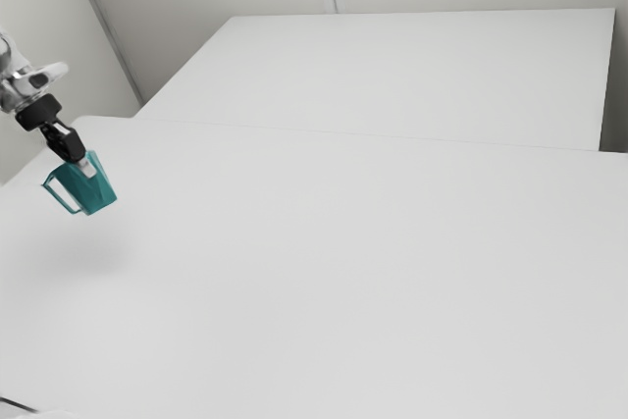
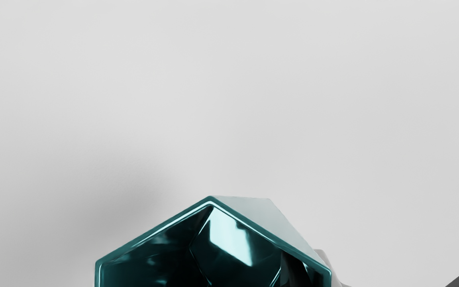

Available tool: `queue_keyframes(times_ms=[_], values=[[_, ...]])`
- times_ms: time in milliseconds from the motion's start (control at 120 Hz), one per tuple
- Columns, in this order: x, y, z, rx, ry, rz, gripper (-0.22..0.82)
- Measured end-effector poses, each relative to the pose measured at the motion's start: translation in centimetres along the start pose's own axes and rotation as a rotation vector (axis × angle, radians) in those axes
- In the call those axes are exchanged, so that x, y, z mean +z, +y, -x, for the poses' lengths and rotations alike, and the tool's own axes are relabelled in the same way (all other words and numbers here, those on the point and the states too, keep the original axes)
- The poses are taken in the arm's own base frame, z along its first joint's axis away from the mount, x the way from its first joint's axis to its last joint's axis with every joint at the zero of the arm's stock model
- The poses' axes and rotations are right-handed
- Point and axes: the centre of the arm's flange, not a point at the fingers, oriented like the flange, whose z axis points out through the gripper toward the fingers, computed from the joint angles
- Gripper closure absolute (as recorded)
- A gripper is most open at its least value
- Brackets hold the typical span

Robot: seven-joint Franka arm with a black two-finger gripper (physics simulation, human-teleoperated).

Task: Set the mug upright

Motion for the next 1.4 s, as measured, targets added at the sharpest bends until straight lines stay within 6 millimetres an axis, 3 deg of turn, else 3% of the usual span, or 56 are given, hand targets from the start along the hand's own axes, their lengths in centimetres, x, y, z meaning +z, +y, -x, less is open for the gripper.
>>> queue_keyframes(times_ms=[292, 500, 742, 908, 1200, 1308, 1400], values=[[7.3, 6.2, -6.7, 0.029, 0.001, -0.111, 0.79], [10.0, 8.7, -7.5, 0.005, 0.047, -0.233, 0.79], [13.6, 10.6, -6.2, -0.025, 0.059, -0.363, 0.79], [15.6, 12.3, -6.5, -0.015, 0.077, -0.448, 0.79], [18.5, 15.1, -8.6, -0.007, 0.147, -0.505, 0.79], [19.8, 15.3, -9.3, -0.014, 0.146, -0.508, 0.79], [20.3, 14.0, -9.1, -0.054, 0.143, -0.509, 0.79]])
